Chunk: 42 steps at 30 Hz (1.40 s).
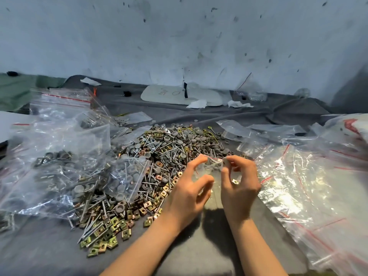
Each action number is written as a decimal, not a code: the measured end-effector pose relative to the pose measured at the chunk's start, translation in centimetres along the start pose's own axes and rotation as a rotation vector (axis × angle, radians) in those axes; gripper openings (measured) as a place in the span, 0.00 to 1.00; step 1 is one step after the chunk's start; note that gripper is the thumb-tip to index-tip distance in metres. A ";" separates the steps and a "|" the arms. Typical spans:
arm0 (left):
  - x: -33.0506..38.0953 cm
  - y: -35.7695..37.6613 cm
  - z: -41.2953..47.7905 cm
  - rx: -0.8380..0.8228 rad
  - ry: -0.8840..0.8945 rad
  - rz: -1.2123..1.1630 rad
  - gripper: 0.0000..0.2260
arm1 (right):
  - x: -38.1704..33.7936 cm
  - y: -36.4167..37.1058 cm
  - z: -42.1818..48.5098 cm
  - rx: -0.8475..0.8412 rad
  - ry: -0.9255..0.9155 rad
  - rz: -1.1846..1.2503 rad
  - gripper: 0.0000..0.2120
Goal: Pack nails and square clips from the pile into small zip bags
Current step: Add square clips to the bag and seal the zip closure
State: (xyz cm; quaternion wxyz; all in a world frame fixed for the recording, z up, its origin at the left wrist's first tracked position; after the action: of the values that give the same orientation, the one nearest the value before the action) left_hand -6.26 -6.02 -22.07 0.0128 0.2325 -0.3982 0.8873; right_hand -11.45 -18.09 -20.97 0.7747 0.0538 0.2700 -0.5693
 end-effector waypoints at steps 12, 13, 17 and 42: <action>-1.0 0.2 -0.5 0.018 -0.025 -0.023 0.07 | -1.1 0.8 0.1 -0.046 -0.093 -0.065 0.08; -1.0 0.2 -0.5 0.029 -0.028 -0.028 0.06 | -0.6 0.6 0.4 -0.005 0.018 -0.064 0.09; -1.0 0.2 -0.5 0.088 -0.031 -0.073 0.04 | 2.5 0.9 0.7 -0.352 0.466 -0.210 0.13; -0.6 -0.2 -0.2 0.025 -0.013 -0.144 0.11 | -1.4 0.9 -0.2 -0.134 -0.196 -0.064 0.07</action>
State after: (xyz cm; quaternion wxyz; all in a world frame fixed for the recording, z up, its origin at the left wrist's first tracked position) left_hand -5.82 -5.64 -22.30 0.0712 0.2665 -0.3694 0.8874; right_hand -10.94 -16.48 -20.65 0.7807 -0.0626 0.2320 -0.5769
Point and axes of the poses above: each hand's wrist, its own z-axis towards the middle knuckle, its own y-axis out of the palm, x = y × z, the point moved 1 cm from there along z, towards the middle knuckle, and after that the axes turned 10 degrees about -x, right-handed, at the moved point
